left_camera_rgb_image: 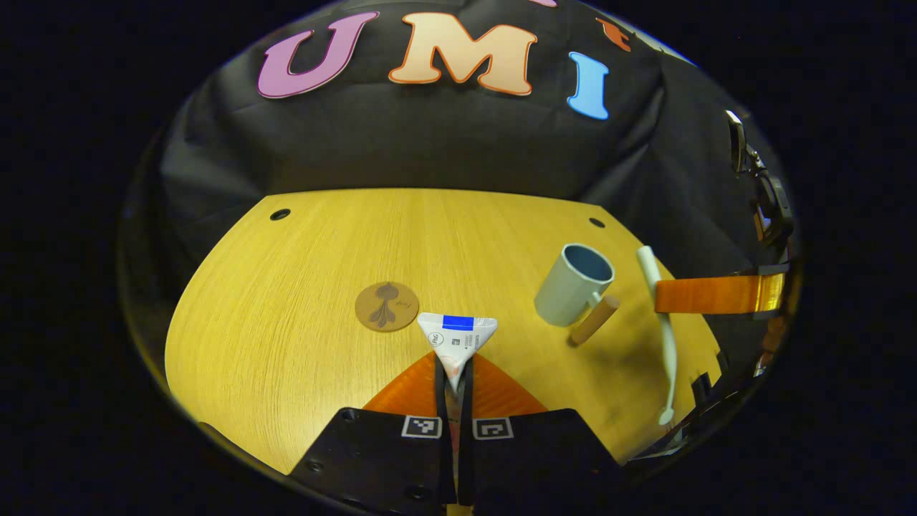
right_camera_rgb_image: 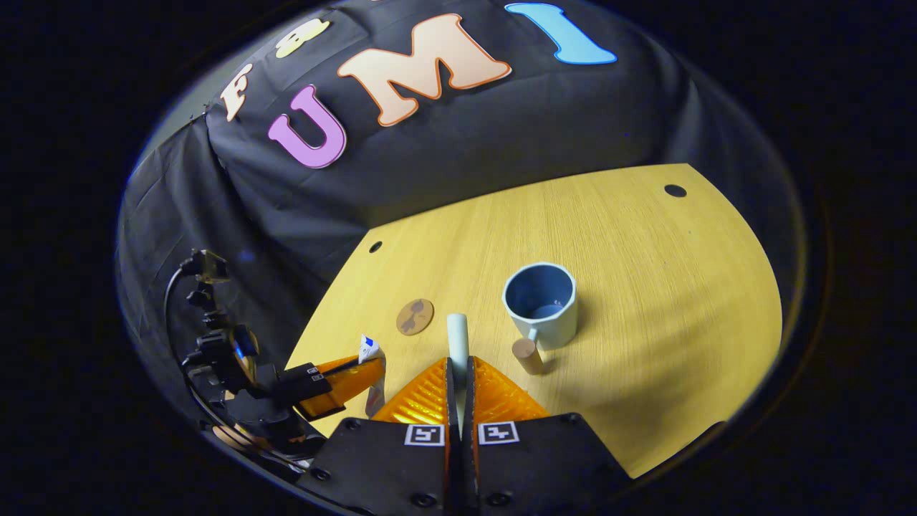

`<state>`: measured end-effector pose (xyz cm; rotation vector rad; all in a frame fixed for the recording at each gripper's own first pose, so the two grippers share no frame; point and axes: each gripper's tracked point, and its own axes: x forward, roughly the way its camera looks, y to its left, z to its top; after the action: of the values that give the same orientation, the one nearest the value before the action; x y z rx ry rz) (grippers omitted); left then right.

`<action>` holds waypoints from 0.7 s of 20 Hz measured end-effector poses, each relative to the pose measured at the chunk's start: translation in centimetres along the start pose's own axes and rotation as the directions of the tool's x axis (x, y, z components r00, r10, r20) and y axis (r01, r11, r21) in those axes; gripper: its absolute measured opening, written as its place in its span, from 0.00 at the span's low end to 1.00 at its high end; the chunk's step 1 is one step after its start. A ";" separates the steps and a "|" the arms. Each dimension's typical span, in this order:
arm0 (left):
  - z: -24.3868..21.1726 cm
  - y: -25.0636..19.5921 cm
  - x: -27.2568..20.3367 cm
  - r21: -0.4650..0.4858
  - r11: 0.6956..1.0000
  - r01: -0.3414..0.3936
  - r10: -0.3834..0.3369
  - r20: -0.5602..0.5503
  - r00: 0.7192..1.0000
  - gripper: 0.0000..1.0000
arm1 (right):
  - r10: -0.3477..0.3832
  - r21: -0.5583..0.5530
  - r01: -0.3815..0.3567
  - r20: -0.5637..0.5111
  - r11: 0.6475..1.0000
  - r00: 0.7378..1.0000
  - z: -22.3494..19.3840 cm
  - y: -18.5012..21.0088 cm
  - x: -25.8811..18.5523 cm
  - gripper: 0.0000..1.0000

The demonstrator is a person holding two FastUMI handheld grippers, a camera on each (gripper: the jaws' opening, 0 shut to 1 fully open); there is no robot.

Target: Put the toothbrush and toothpaste on the desktop into the cup, then pick up the cup and place it on the coaster on the desktop.

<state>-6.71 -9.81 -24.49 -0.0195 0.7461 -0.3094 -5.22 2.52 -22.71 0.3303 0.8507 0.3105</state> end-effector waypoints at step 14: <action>8.4 -4.5 -3.4 -0.005 0.998 0.057 -0.055 0.174 0.983 0.01 | 0.041 -0.105 -0.002 0.363 0.994 0.931 13.1 -1.5 2.3 0.03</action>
<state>-4.66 -13.92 -15.52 -0.0766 0.5748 -0.3530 6.55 0.01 -16.77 0.2892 0.4623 0.3003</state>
